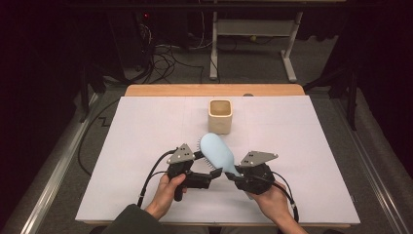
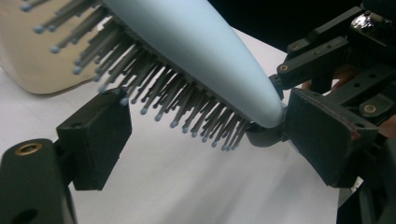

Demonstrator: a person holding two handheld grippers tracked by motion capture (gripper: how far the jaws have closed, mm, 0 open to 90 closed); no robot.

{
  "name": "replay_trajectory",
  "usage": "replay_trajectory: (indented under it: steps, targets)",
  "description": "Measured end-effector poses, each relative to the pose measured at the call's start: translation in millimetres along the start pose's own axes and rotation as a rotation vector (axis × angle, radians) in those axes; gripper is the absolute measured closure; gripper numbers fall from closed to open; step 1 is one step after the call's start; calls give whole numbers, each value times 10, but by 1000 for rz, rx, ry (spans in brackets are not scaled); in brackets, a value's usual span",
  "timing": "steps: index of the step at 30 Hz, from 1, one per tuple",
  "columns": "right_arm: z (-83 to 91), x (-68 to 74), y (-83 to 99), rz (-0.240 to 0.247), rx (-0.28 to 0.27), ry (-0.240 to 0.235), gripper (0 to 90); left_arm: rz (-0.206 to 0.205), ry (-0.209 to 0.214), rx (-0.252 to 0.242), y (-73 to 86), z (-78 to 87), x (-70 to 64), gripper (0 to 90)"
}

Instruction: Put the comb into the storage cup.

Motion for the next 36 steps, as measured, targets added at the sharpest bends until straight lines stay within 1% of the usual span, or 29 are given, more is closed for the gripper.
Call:
replay_trajectory:
  steps: [5,7,11,13,16,20,26,33,36]
  targets:
    - [-24,58,-23,13,-7,6,703,1,0,-4,-7,-5,-5,172]
    - [-36,82,-34,26,-10,11,703,-2,-6,0,-5,-10,-7,171]
    - [-58,120,-52,33,-14,14,703,-6,-27,2,-4,-18,-6,170]
    - [-72,134,-56,39,-14,16,703,1,-32,4,-3,-25,-2,157]
    - [-86,153,-58,43,-15,13,703,3,-34,12,5,-43,-4,150]
    - [-100,182,-64,43,-16,13,703,10,-51,11,6,-54,-9,136]
    - [-117,199,-76,44,-20,18,703,15,-63,4,0,-60,-1,134]
    - [-125,203,-91,41,-19,26,703,5,-55,2,3,-58,-6,162]
    - [-131,204,-97,42,-22,28,703,-6,-44,-2,1,-44,-11,199]
Point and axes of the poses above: each handheld gripper's, and its own axes: z roughly backward along the jaws, y roughly out of its underside, x roughly to its left, the point moved 5 cm from there along -z, roughly forward along the jaws, and after that the axes turned 1 degree about x, right-handed, at the moved point
